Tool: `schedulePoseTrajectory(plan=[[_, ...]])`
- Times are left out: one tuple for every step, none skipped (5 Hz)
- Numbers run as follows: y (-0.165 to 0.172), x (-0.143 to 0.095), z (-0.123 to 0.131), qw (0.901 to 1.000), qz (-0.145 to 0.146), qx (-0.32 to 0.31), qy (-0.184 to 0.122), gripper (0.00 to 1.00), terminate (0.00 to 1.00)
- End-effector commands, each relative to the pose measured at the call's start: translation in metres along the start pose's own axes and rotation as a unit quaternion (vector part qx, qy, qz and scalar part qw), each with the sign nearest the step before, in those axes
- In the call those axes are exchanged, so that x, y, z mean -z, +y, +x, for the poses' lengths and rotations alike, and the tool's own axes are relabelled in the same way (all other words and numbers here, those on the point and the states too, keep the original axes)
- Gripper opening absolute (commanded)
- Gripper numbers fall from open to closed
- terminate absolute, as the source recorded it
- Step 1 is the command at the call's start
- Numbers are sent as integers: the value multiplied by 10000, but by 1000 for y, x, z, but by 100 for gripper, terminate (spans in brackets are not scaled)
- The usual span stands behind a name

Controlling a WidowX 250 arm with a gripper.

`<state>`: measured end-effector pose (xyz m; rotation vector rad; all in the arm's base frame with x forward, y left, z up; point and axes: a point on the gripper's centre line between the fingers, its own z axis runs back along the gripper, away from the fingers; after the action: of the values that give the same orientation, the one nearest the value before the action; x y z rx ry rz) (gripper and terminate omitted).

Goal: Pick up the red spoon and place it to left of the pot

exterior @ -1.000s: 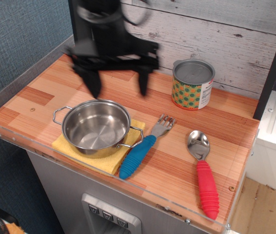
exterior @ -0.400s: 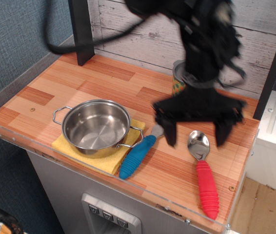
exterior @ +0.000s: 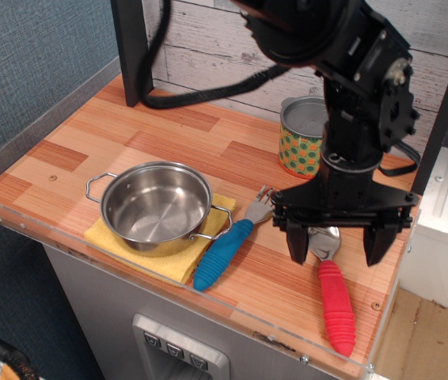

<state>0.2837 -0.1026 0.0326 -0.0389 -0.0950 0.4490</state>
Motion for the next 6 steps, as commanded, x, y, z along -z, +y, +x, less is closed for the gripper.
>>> schedulePoseTrajectory(plan=[[-13,4,0,9999,36,69,-122,100,0],[-16,15,-1,9999,77,97,-43,100,0],[-14,15,-2,9998,120,-1,-152,100,0],[-11,15,-2,9999,40,-17,-153,0,0],[-6,12,-1,9998,70,19,-161,0,0],[3,-2,5,9999,123,55,-86,0,0]])
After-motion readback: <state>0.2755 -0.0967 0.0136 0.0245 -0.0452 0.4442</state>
